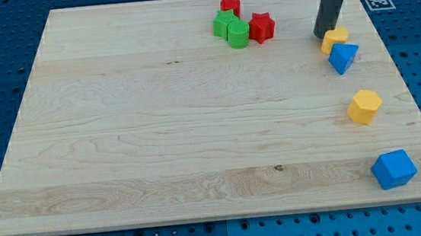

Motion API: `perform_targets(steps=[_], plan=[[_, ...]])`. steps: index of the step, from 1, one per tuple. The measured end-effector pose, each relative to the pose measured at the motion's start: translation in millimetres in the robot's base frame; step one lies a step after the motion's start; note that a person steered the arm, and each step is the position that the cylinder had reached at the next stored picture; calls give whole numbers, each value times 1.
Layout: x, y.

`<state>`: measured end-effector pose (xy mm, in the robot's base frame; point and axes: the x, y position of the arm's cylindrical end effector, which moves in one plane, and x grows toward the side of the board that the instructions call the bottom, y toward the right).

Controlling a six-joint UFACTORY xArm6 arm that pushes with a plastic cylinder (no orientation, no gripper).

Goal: Place the blue triangle on top left of the yellow hexagon

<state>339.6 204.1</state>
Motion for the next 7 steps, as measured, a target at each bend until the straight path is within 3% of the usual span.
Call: perform_targets(steps=[3,5,6,7], plan=[[22,24],[93,12],[107,9],[89,-3]])
